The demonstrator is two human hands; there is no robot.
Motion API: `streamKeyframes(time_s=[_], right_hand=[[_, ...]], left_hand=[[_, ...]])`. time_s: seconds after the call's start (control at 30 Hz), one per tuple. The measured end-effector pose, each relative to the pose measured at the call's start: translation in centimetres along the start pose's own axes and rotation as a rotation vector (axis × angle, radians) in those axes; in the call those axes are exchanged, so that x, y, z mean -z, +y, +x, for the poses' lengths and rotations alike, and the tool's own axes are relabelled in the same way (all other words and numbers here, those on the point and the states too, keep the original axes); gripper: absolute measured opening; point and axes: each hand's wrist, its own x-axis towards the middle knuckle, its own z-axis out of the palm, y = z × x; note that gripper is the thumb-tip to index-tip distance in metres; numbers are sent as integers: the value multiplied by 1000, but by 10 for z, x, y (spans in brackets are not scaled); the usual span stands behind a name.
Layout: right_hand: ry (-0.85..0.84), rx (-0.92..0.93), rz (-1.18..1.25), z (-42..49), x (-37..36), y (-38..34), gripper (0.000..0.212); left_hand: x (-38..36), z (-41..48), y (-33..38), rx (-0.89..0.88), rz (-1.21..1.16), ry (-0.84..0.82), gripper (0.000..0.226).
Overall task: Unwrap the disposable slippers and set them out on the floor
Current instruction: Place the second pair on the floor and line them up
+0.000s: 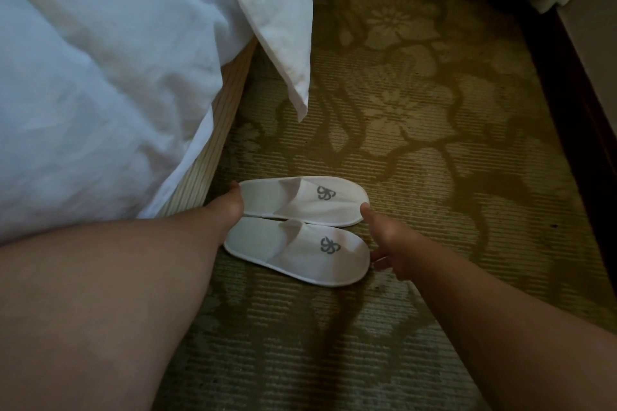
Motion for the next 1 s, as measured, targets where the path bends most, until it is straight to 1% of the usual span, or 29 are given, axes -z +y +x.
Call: streamKeyframes(time_s=[0.47,0.6,0.83,1.0], right_hand=[[-16,2,5,8,1,1,73],[-17,-4,46,10,0,0,74],[-7,33,97,14,2,-1,68],[-6,18,75,17,2,-2,72]], left_hand=[[-1,8,-2,-43,-34,-18,79],[0,10,-2,-52,-52,-16,79],[-1,10,-2,-24,-59,-30,80],[-1,9,-1,-4,-67,-31,80]])
